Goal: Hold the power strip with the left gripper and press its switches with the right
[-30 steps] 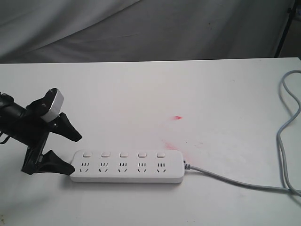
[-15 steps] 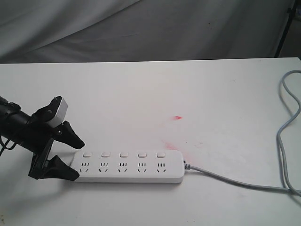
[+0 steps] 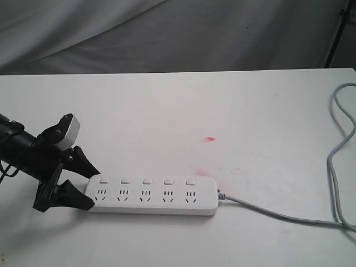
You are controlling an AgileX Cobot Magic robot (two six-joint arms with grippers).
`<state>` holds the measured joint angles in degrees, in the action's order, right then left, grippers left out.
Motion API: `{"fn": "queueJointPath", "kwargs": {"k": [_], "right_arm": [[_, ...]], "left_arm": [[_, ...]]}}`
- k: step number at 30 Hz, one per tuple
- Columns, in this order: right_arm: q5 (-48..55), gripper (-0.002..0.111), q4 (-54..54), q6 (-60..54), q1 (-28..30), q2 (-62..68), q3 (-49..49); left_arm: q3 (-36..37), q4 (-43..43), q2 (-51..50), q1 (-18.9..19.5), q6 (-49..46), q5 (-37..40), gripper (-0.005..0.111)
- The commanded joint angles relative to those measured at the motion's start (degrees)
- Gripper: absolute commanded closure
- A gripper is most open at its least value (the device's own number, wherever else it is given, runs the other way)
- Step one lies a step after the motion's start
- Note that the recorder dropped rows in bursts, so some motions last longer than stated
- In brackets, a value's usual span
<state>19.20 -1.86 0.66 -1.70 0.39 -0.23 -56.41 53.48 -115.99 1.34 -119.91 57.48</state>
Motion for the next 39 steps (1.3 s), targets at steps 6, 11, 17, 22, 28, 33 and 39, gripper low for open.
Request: {"fn": "queueJointPath", "kwargs": {"k": [6, 11, 17, 22, 28, 33, 39], "right_arm": [[-0.07, 0.108, -0.33, -0.20, 0.48, -0.39, 0.23], [-0.07, 0.108, -0.33, -0.20, 0.48, -0.39, 0.23], [-0.07, 0.108, -0.33, -0.20, 0.48, -0.39, 0.23], [-0.07, 0.108, -0.33, -0.20, 0.48, -0.39, 0.23], [-0.07, 0.108, -0.33, -0.20, 0.48, -0.39, 0.23], [-0.07, 0.108, -0.33, -0.20, 0.48, -0.39, 0.23], [-0.07, 0.108, -0.33, -0.20, 0.48, -0.39, 0.23]], "left_arm": [[-0.24, -0.21, -0.05, -0.28, -0.13, -0.58, 0.084], [-0.24, -0.21, -0.05, -0.28, -0.13, -0.58, 0.084], [-0.24, -0.21, -0.05, -0.28, -0.13, -0.58, 0.084], [-0.24, -0.21, -0.05, -0.28, -0.13, -0.58, 0.084], [-0.24, -0.21, -0.05, -0.28, -0.13, -0.58, 0.084], [-0.24, -0.21, -0.05, -0.28, -0.13, -0.58, 0.084], [-0.24, -0.21, -0.05, -0.28, -0.13, -0.58, 0.084]]}}
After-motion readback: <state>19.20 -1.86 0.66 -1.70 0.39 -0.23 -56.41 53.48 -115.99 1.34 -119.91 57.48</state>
